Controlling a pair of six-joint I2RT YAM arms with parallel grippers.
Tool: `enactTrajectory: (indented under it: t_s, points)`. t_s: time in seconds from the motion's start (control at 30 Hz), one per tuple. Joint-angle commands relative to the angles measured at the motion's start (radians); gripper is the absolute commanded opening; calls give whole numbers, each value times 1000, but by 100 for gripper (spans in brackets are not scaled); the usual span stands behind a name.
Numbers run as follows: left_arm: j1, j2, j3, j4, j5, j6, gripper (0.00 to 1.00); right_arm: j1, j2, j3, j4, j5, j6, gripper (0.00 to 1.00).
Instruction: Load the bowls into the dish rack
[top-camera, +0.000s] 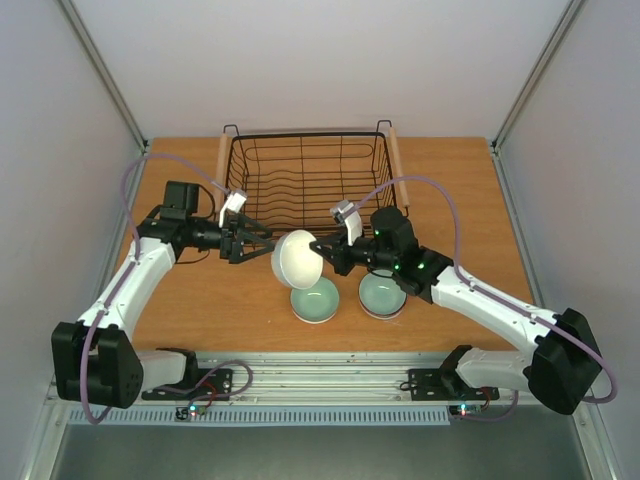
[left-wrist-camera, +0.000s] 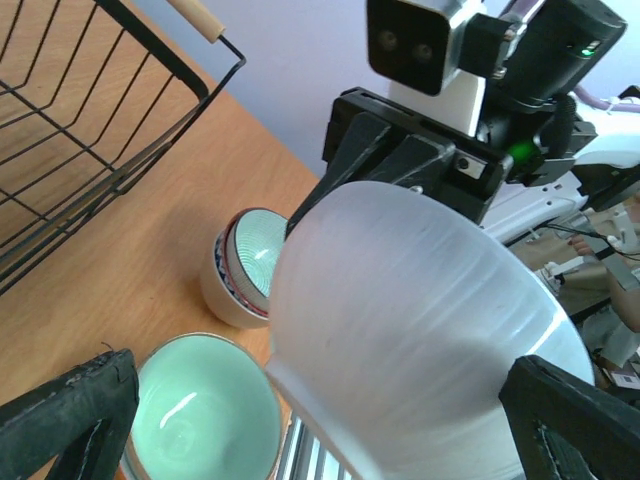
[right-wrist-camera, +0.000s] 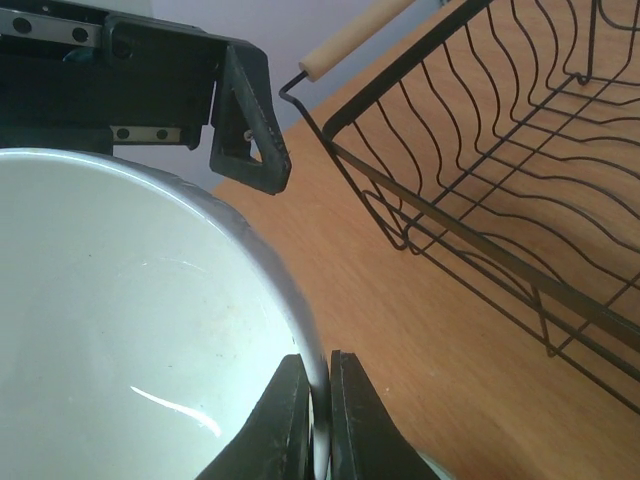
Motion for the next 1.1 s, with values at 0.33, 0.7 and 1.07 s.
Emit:
enactTrajectory:
  t_s: [0.33,0.7,1.07]
  points:
    - [-55,-19,-13,-86,50,84,99,-3,37,19,164,-20,9,1]
    - [-82,6,-9,-146,-5,141,99,-3,30,11,174,17,-19,1]
    - [-90,104,40,-333,-26,275,99,-8,52,-12,223,44,-53,1]
